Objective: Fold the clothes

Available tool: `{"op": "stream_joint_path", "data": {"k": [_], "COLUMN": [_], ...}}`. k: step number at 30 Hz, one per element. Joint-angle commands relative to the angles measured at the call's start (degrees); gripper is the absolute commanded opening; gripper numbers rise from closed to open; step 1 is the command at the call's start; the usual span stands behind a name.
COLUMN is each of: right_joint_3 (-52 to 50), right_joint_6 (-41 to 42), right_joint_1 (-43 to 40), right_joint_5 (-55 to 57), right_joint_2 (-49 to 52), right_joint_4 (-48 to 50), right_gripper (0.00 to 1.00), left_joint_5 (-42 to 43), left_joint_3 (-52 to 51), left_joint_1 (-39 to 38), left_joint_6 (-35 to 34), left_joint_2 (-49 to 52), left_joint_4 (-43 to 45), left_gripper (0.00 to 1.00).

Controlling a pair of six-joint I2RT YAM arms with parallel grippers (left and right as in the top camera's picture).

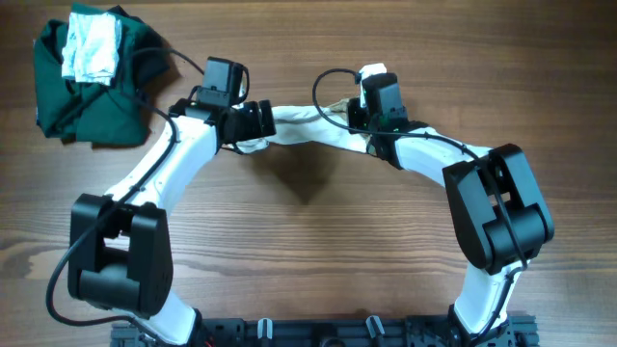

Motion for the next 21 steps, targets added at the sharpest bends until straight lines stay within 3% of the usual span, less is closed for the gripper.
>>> {"op": "stream_joint_path", "data": {"k": [1,6,10,12,15,19,21], "right_joint_3": [4.94,7.76,9.64,12.09,15.52,15.78,15.78], "right_joint_6": [0.35,1.22,2.34,2.51,3.76,3.80,3.85], "right_joint_1": [-0.07,-0.07,-0.09,-0.07,-0.07,-0.07,-0.07], "right_joint_5": [3.58,0.94,0.90,-1.11,-2.08,-5.07,-6.21], "right_joint_2": [0.50,0.50,0.22,0.04,-0.44,-2.49,-2.97], "right_joint_4": [-0.44,-5.01,-9.03,-14.51,-22.10,-24.98,-25.68], "right_gripper": [0.55,0.74,0.87,0.99,1.00,1.00,0.99], "left_joint_5": [1.99,2.60,2.67,4.39,8.46,9.92,9.88], "left_joint_3": [0.42,0.42,0.35,0.35,0.35,0.35,0.35], "left_joint_1": [-2.93,-6.67,-6.69,-6.67,-6.67,-6.67,-6.67], "left_joint_6": [3.30,3.30,3.98,4.37,4.37,4.37,4.37], "left_joint_2": [-0.63,-0.61,0.24,1.70,4.96,8.11,8.72], "left_joint_4": [-0.20,0.83,5.55,7.23,8.94,9.73,9.94], "left_gripper": [0.98,0.97,0.86,0.80,0.68,0.41,0.39]}}
